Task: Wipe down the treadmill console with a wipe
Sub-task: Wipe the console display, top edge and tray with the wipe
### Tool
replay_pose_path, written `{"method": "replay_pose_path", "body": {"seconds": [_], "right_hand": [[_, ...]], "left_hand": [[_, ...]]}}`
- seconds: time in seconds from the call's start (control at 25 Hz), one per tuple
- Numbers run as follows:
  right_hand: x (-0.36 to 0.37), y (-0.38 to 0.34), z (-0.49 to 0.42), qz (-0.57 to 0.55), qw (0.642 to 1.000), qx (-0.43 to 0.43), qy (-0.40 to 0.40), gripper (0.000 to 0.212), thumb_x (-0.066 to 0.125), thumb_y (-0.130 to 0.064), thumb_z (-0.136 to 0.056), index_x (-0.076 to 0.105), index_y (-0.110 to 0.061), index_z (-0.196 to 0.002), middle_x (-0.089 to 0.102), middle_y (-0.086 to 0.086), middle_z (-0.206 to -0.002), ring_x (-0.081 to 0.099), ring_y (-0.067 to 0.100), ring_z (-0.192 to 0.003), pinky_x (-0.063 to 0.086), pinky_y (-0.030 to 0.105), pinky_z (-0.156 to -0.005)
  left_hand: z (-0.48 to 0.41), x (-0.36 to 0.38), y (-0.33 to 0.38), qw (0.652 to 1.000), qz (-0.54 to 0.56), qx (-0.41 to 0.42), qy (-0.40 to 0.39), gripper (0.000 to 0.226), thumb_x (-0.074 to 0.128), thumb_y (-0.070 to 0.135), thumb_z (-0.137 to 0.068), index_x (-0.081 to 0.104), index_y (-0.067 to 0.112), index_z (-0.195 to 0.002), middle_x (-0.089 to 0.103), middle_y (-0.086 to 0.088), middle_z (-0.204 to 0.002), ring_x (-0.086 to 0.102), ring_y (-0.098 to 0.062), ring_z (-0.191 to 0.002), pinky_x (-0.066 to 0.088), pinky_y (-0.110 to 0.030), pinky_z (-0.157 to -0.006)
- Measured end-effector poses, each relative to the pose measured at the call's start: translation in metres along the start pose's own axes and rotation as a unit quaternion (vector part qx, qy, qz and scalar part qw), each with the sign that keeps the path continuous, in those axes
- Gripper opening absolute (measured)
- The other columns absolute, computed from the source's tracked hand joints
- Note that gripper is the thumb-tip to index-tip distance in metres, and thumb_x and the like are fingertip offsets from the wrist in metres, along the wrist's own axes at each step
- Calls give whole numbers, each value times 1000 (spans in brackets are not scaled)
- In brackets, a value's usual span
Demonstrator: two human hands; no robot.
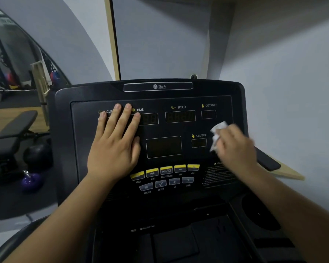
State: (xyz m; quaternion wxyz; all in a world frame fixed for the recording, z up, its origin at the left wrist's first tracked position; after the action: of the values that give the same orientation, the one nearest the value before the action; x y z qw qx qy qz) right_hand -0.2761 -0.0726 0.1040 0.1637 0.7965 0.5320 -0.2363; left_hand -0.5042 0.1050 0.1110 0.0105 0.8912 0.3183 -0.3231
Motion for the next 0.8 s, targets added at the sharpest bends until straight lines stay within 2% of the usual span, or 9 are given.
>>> {"method": "replay_pose_path", "body": {"seconds": [0.12, 0.2, 0.32, 0.48, 0.6, 0.68, 0.76, 0.8], "right_hand": [[-12, 55, -48, 7, 982, 184, 46, 25, 41, -17, -85, 60, -12, -100, 60, 17, -95, 58, 37, -73, 37, 34, -63], [-13, 62, -85, 12, 969, 241, 60, 21, 44, -15, -87, 56, -10, -104, 59, 19, -100, 58, 39, -78, 37, 36, -66], [-7, 20, -127, 23, 972, 228, 45, 26, 46, -17, -90, 57, -12, -112, 57, 19, -109, 60, 40, -83, 41, 38, -66], [16, -81, -129, -26, 998, 49, -15, 40, 55, -20, -89, 55, -15, -129, 56, 18, -117, 63, 40, -82, 49, 36, -65], [17, -75, -115, -56, 997, -19, -44, 50, 53, -16, -92, 45, -14, -142, 54, 14, -118, 62, 32, -85, 49, 33, -71], [6, -30, -108, -108, 993, 28, -39, 51, 57, -9, -89, 48, -11, -139, 56, 13, -117, 63, 24, -84, 46, 21, -73], [-2, 26, -102, -161, 979, 125, -15, 49, 59, 1, -84, 53, -5, -133, 56, 17, -113, 63, 11, -82, 38, 3, -71], [-1, 46, -100, -147, 974, 169, -23, 48, 57, -1, -86, 52, -6, -133, 55, 16, -115, 62, 6, -85, 41, 5, -78]], "left_hand": [[-1, -1, 1, 1000, 0, 1, 3, 58, 39, 32, -98, 37, 11, -151, 29, -15, -160, 19, -33, -151, 12, -55, -122], [-1, 0, 1, 1000, -2, 1, 2, 58, 39, 32, -97, 37, 11, -151, 30, -15, -160, 18, -33, -151, 13, -55, -122], [0, 1, 1, 1000, -5, 0, -4, 58, 37, 33, -97, 37, 11, -151, 29, -15, -160, 18, -33, -151, 12, -55, -122], [-1, 1, -1, 1000, -1, 11, 1, 58, 35, 34, -97, 37, 11, -151, 30, -15, -160, 18, -32, -151, 13, -54, -122], [0, 0, -3, 1000, 12, 14, 12, 57, 34, 34, -98, 39, 12, -150, 31, -14, -159, 19, -31, -151, 13, -54, -122], [0, 2, -3, 1000, 10, 11, 8, 58, 33, 34, -98, 38, 12, -151, 31, -14, -160, 17, -31, -152, 13, -54, -123], [0, 3, -2, 1000, 7, 7, 8, 58, 33, 34, -98, 38, 11, -151, 31, -15, -159, 17, -31, -152, 12, -54, -123], [0, 3, -1, 1000, 7, 6, 8, 58, 33, 34, -98, 39, 11, -150, 31, -15, -159, 17, -32, -152, 12, -54, -122]]}}
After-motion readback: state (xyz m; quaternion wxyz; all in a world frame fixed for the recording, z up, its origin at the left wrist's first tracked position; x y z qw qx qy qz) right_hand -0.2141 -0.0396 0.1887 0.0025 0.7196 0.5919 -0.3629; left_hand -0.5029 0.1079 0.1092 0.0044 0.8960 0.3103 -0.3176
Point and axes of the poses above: each hand's wrist, its own z-axis away from the middle knuckle, its own x-axis out of the palm, y = z × x, the point moved 7 cm from there along -z, towards the middle knuckle
